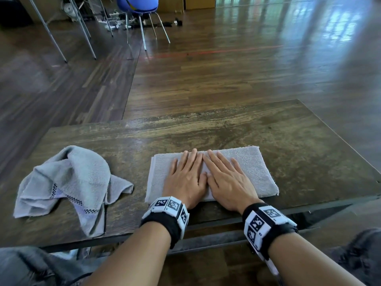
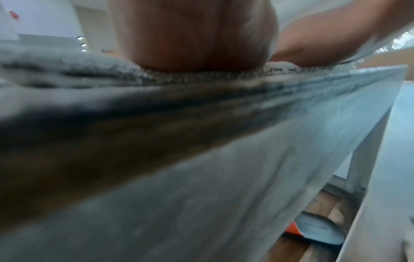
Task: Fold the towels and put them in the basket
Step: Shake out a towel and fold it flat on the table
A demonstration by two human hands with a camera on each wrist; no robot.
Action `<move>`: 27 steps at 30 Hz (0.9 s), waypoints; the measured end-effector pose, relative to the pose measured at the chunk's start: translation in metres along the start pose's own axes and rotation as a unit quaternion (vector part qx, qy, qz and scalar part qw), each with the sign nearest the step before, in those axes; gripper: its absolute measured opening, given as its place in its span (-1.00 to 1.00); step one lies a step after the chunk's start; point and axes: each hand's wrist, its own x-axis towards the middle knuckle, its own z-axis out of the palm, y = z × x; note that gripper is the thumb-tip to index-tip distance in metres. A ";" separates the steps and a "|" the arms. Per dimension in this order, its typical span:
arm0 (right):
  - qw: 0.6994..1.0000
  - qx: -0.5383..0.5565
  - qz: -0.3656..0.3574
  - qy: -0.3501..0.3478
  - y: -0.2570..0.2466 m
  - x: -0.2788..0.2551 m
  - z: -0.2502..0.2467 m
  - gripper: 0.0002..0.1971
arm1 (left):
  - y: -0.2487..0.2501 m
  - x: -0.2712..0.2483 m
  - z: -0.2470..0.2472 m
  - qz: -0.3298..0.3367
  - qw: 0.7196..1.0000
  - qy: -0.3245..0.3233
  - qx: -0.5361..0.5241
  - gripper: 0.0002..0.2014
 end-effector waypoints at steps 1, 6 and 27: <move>1.000 0.003 0.004 0.000 0.000 0.001 0.000 -0.40 | 0.000 0.000 0.000 -0.001 1.000 0.003 -0.003 -0.38; 1.000 0.004 0.020 -0.018 0.006 0.002 -0.004 -0.37 | -0.004 -0.002 -0.001 -0.004 1.000 0.006 -0.002 -0.38; 0.979 -0.035 0.197 -0.032 0.058 -0.017 -0.021 -0.05 | -0.041 -0.024 -0.018 -0.063 0.997 -0.027 0.019 -0.25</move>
